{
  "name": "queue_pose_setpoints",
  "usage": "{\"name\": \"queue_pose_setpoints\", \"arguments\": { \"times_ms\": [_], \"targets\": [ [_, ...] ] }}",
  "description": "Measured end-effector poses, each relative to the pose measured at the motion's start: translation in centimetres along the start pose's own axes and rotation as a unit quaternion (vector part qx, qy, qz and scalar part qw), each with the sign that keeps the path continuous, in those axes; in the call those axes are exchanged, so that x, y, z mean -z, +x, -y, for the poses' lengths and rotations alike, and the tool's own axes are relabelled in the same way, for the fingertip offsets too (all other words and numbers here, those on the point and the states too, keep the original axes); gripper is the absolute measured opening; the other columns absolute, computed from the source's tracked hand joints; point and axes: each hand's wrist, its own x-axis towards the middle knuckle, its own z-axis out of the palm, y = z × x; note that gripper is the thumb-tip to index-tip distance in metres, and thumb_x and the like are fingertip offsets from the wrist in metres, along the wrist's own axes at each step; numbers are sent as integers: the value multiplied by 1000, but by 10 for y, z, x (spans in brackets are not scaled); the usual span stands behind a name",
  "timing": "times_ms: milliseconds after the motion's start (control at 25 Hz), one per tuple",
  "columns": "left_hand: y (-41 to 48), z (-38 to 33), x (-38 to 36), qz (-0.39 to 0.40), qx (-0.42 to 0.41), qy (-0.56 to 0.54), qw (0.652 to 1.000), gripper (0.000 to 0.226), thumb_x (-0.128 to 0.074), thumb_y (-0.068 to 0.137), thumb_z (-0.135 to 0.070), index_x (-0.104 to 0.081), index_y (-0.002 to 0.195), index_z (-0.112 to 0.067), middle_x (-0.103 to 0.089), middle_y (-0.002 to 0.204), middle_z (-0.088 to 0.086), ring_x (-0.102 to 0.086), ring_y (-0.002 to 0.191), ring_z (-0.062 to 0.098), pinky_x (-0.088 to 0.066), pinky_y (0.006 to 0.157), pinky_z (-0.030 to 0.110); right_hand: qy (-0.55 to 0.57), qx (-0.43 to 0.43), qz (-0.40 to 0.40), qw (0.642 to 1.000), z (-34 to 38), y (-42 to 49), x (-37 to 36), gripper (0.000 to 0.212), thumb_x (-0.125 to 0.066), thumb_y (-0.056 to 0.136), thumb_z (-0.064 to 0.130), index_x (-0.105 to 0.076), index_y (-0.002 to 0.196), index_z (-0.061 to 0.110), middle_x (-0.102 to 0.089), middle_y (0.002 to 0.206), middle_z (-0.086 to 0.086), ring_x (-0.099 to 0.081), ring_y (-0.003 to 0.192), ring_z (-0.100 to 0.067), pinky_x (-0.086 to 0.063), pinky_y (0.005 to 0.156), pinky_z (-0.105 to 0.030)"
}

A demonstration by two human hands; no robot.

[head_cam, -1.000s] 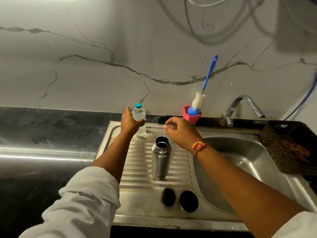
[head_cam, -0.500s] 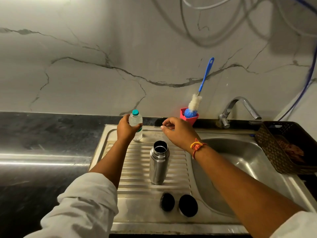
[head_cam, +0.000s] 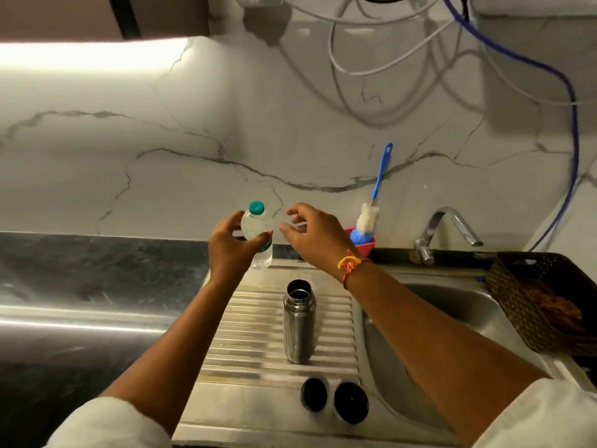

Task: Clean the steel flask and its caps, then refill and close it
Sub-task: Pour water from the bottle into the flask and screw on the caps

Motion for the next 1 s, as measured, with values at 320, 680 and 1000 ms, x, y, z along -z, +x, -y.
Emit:
{"name": "queue_pose_setpoints", "arguments": {
  "times_ms": [320, 680, 1000],
  "targets": [
    [-53, -137, 10, -42, -131, -49, 989, 58, -83, 82, -25, -60, 134, -16, -64, 121, -7, -57, 100, -19, -48, 80, 2, 128, 65, -48, 988, 54, -38, 76, 58, -61, 89, 54, -44, 138, 29, -59, 133, 3, -60, 112, -16, -55, 87, -28],
    [-158, -175, -59, 22, -148, -54, 987, 71, -78, 80, -52, -43, 140, -32, -48, 124, -30, -54, 114, -12, -49, 89, 8, 139, 14, -50, 989, 0, -121, 144, 44, -61, 87, 56, -52, 126, 39, -69, 115, 8, -68, 98, -14, -60, 81, -36],
    [-230, -145, -79, 84, -3, -112, 990, 58, -88, 77, -18, -53, 121, -33, -69, 107, -19, -69, 103, 5, -59, 85, 23, 113, 2, 32, 993, -32, -174, 132, 42, -61, 86, 59, -50, 121, 39, -67, 115, 10, -65, 98, -9, -60, 80, -32]
  ]
}}
